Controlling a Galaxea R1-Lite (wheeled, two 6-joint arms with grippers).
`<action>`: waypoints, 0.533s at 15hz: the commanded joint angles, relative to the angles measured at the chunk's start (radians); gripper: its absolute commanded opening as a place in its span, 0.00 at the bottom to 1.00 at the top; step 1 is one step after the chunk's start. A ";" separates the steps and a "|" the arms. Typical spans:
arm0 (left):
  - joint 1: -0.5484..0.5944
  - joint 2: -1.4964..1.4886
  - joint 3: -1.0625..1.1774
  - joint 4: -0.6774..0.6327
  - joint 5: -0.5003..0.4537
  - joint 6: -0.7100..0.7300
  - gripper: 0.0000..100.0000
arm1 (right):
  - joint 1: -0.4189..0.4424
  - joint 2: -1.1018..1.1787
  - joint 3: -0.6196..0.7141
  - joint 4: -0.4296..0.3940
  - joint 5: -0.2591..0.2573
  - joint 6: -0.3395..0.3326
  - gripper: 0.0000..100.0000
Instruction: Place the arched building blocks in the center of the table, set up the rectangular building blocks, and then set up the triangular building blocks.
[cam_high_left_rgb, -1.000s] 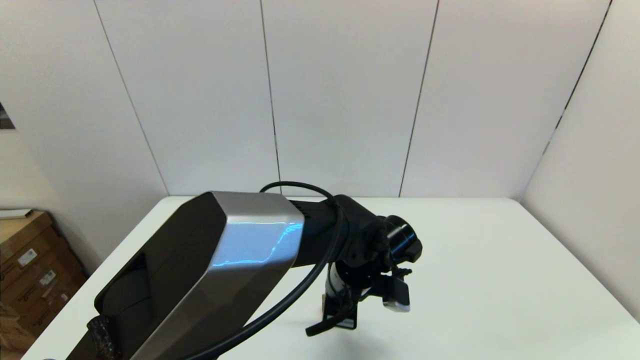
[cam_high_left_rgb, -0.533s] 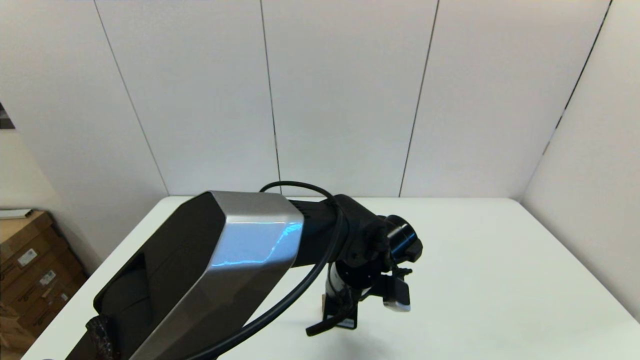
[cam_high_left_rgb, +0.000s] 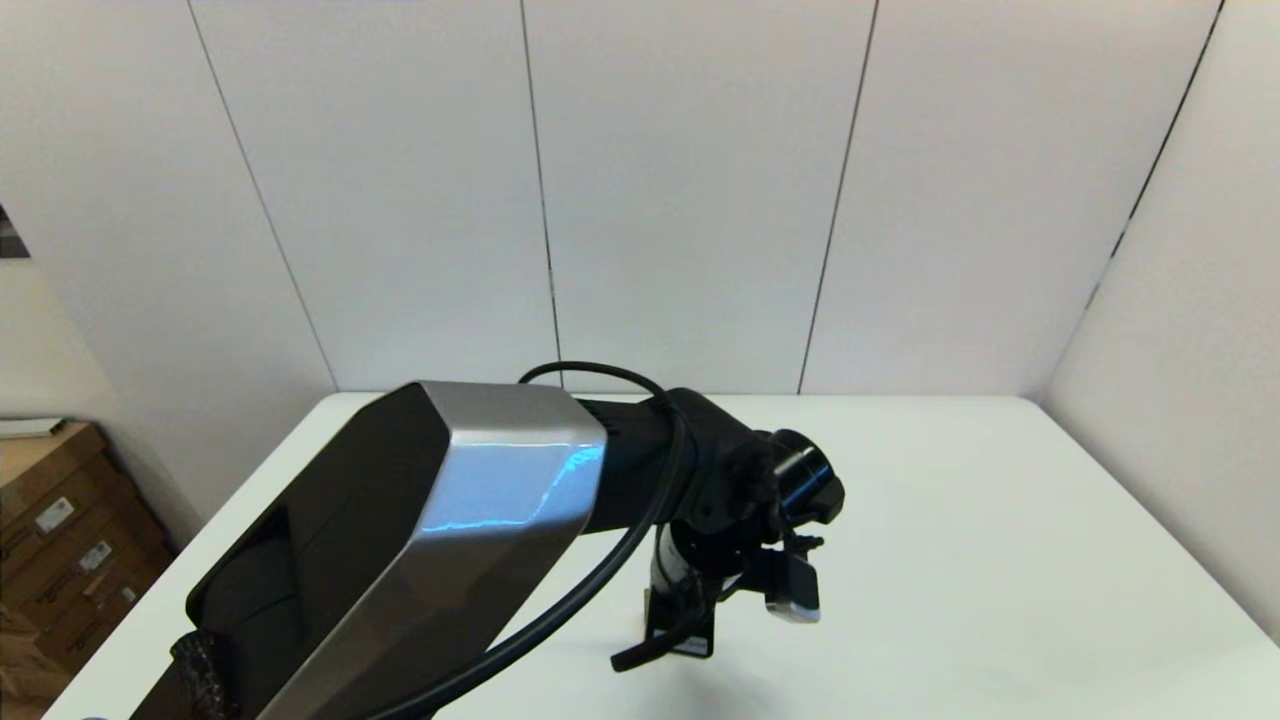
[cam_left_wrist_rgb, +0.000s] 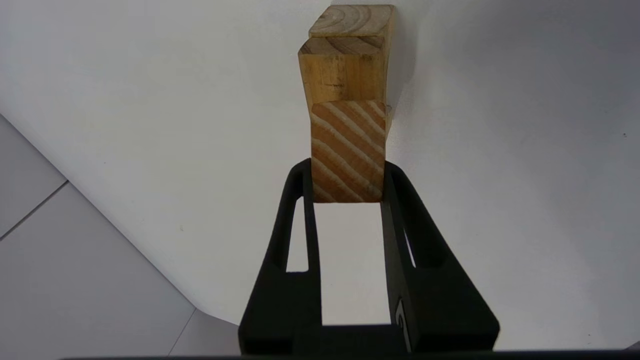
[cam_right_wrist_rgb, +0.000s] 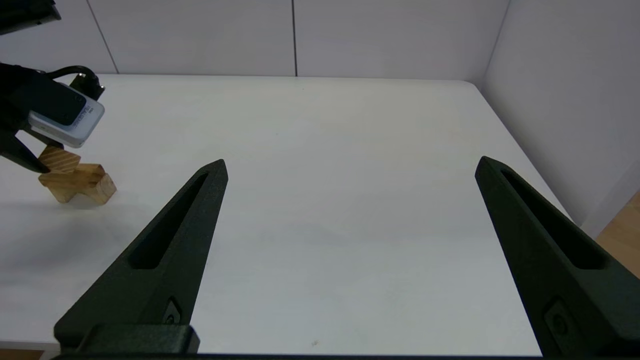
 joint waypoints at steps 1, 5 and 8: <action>0.000 0.001 0.000 0.004 0.002 0.004 1.00 | 0.000 0.000 0.000 0.000 0.000 0.000 1.00; -0.001 0.001 0.000 0.002 -0.001 -0.016 1.00 | 0.000 0.000 0.000 0.000 0.000 0.000 1.00; 0.000 -0.002 0.000 0.001 0.001 -0.026 1.00 | 0.000 0.000 0.000 0.000 0.000 0.000 1.00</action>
